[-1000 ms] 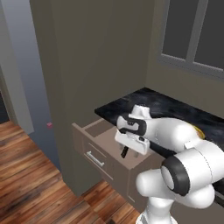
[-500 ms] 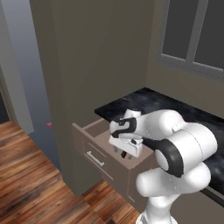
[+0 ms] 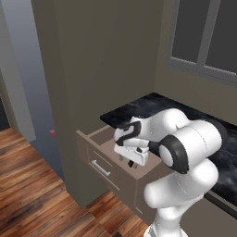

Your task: Pick up the knife from the drawer and place it on the cutting board. Then place the meat from the plate to the cutting board.

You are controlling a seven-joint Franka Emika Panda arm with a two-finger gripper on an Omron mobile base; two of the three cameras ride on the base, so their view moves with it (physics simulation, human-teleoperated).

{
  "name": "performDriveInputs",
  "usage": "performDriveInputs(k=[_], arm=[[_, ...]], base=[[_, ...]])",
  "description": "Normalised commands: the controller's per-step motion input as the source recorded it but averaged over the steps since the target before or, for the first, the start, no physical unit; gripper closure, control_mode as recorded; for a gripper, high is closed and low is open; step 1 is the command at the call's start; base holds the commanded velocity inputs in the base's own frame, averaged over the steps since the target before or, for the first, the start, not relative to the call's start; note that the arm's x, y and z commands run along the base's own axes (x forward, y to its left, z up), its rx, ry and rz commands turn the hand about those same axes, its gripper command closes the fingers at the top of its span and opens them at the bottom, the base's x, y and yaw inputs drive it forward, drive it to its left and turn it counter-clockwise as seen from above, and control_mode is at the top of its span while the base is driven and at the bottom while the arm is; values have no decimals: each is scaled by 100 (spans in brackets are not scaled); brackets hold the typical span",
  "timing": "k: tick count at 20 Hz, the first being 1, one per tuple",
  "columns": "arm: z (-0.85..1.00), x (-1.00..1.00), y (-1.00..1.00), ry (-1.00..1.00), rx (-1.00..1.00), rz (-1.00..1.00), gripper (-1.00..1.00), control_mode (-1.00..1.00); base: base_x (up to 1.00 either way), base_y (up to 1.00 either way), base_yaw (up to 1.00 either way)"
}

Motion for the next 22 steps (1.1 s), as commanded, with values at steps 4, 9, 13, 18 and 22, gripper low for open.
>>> performDriveInputs(k=[4,9,13,18,22], arm=[[-21,13,0,0,0,0,-100,-100],[-12,6,-2,-4,0,-1,-100,-100],[-17,4,-2,-3,0,-3,-100,-100],[-23,7,0,-2,0,-3,-100,-100],[-25,5,-1,-3,0,-4,-100,-100]], base=[[0,0,0],[0,0,0],[0,0,0],[0,0,0],[0,0,0]])
